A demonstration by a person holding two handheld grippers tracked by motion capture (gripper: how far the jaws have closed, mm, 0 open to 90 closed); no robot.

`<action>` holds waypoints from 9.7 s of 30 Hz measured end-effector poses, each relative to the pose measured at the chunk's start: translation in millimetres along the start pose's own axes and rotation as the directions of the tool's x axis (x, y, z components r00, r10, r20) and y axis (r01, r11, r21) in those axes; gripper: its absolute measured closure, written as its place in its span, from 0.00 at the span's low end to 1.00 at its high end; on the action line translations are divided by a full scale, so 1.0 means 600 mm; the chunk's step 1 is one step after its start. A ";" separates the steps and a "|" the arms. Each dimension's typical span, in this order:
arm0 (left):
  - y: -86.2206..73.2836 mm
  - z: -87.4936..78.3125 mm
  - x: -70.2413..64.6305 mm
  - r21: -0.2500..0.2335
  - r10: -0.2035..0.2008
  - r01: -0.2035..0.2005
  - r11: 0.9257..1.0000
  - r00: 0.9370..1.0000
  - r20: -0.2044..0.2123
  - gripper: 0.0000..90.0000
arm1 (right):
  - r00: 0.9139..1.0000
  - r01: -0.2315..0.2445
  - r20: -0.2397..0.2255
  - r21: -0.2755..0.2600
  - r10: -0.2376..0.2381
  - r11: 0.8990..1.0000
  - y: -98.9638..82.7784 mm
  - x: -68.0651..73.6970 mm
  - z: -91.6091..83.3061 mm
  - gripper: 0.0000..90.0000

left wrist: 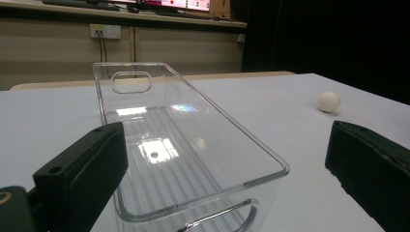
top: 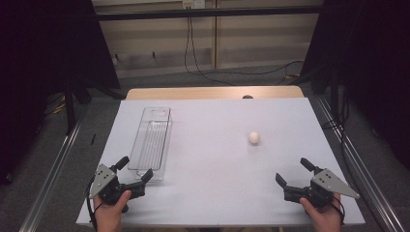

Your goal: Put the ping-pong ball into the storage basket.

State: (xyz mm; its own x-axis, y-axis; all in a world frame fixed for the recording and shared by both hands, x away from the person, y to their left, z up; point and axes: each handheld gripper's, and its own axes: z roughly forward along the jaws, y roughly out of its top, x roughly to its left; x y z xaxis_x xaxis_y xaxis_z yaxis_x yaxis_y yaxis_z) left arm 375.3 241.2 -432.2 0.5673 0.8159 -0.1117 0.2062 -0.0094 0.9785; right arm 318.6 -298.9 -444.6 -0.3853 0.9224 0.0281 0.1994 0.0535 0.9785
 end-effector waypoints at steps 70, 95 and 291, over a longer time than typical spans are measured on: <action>-0.001 -0.008 0.008 -0.012 0.011 -0.011 1.000 0.999 0.032 0.02 | 0.997 0.046 0.059 0.143 -0.055 0.989 0.029 -0.009 0.102 0.00; 0.000 -0.009 0.007 -0.012 0.013 -0.012 1.000 1.000 0.027 0.02 | 0.996 0.060 0.056 0.182 -0.071 0.982 0.040 -0.004 0.144 0.01; 0.003 -0.007 0.006 -0.016 0.020 -0.019 1.000 0.998 0.065 0.02 | 1.000 -0.003 0.004 0.452 0.001 0.892 0.037 -0.032 0.310 0.56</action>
State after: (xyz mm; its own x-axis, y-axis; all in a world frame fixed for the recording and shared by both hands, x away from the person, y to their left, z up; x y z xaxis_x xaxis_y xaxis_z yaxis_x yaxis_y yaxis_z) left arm 374.3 246.6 -429.9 0.6222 0.7760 -0.1036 0.1825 -0.0152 0.9831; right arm 498.2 -244.2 -461.6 -0.3818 0.9238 0.0283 0.5861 0.2183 0.7803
